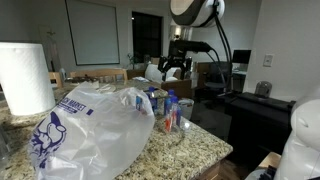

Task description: Put the plastic bottles into the plastic bag

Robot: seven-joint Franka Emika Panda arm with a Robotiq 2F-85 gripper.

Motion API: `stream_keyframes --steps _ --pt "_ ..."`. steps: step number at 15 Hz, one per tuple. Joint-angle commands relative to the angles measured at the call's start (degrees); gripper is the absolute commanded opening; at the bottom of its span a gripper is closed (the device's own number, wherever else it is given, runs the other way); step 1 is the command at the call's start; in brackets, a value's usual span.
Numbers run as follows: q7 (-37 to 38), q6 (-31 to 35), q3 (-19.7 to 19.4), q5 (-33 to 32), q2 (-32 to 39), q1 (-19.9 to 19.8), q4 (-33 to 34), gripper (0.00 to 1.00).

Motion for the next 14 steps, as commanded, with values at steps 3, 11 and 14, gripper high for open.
stream_keyframes --steps 3,11,14 --pt "-6.4 -2.9 -2.3 0.9 6.0 1.6 0.8 1.0" --pt "-4.8 -3.8 -2.1 -0.1 11.0 1.8 0.7 0.87" --pt "-4.0 -3.1 -2.2 -0.7 12.5 1.5 1.0 0.6"
